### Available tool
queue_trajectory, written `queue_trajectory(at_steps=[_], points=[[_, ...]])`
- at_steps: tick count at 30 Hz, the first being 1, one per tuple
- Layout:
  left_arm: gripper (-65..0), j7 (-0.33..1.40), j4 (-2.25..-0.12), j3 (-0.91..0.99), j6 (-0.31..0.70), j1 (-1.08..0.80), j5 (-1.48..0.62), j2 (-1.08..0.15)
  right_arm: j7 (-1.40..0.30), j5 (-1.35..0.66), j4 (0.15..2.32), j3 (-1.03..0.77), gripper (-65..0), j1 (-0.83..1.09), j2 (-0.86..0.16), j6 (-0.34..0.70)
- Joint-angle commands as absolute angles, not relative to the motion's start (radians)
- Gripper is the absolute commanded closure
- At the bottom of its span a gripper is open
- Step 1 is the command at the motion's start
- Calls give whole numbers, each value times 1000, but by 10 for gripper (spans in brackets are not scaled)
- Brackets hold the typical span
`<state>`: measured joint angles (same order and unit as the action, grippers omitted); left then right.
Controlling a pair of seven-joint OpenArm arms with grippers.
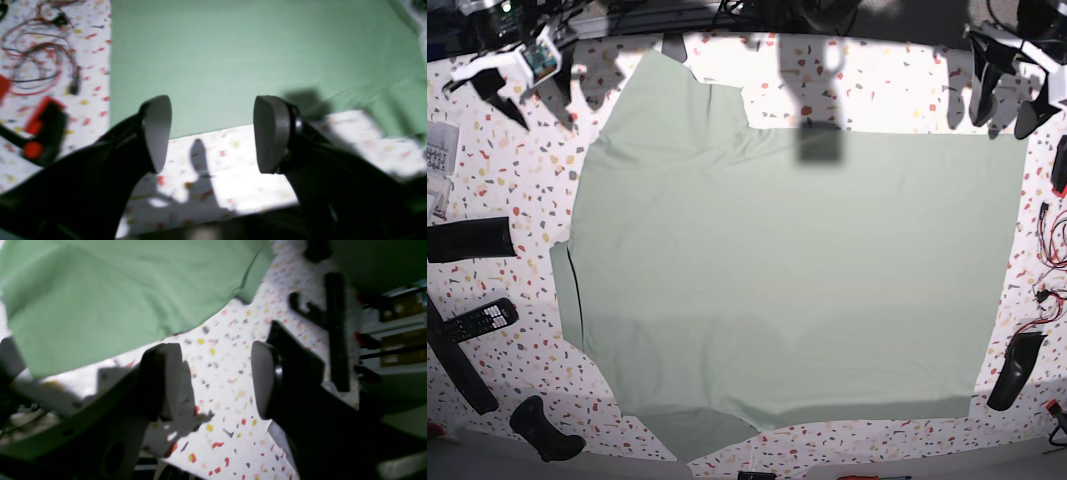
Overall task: Fold the T-shirt properly
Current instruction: 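Move both grippers from rest toward the green T-shirt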
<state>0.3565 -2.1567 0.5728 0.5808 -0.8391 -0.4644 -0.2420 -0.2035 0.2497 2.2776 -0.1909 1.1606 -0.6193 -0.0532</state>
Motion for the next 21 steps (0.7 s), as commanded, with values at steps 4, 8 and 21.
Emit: queue_trajectory(at_steps=[4,8,21], points=[[-352,234,-2155,570,675,-763,-445,-312,-187,262,2294,-198,-323,1174,-718,-72],[-352,207,-2105,494,698,-668,-285,-406,-189,262,2294,-198,-323,1157,-772,-71],[-352,216,-1973,437,630,-580,-39,-424,-220,251,2294,-198,-323,1112,-728,-72]])
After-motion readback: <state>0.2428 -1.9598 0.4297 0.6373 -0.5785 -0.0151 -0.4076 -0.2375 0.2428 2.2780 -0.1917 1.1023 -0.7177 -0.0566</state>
